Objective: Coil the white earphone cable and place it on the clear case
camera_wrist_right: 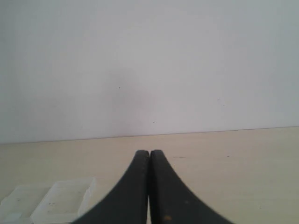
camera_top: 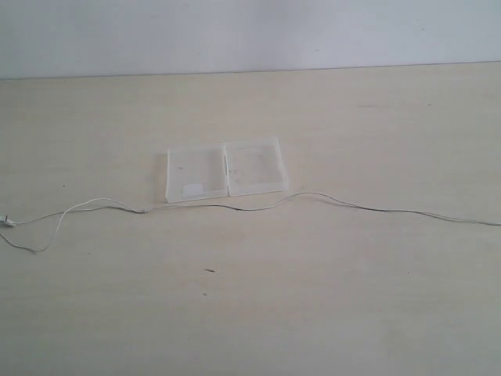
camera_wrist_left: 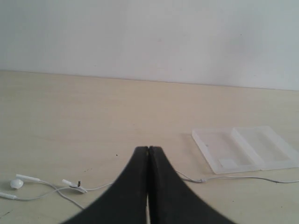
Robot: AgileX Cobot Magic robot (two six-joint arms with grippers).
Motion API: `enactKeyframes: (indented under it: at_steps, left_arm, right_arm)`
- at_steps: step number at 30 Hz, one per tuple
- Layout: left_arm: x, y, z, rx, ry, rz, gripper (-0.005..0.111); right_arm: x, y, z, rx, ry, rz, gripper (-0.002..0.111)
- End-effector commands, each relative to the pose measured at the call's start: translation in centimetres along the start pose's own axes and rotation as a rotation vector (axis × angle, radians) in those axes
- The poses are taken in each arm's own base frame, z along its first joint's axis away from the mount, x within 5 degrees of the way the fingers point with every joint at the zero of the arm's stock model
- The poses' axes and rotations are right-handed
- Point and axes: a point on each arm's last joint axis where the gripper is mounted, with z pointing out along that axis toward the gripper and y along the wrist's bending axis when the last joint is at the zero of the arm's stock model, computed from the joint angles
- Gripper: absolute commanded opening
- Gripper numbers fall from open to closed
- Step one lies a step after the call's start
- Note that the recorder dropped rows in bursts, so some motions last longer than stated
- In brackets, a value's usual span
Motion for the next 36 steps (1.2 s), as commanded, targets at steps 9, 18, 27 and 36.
enactKeyframes:
  at_steps: [9,18,27,36]
  left_arm:
    - [-0.1,0.0,-0.1,0.0,-0.01,-0.002,0.0]
    - [-0.1,0.0,-0.1,0.0,-0.01,-0.002,0.0]
    - [-0.1,0.0,-0.1,0.0,-0.01,-0.002,0.0]
    - [-0.1,0.0,-0.1,0.0,-0.01,-0.002,0.0]
  right_arm:
    - [0.1,0.0,0.0,0.003,-0.002,0.0,0.0]
    - [0.1,0.0,0.0,0.003,-0.002,0.0,0.0]
    - [-1.3,-0.4,-0.1,0.015,-0.161,0.297,0.0]
    - [-2.8,-1.7,-0.7,-0.036,-0.405,1.188,0.0]
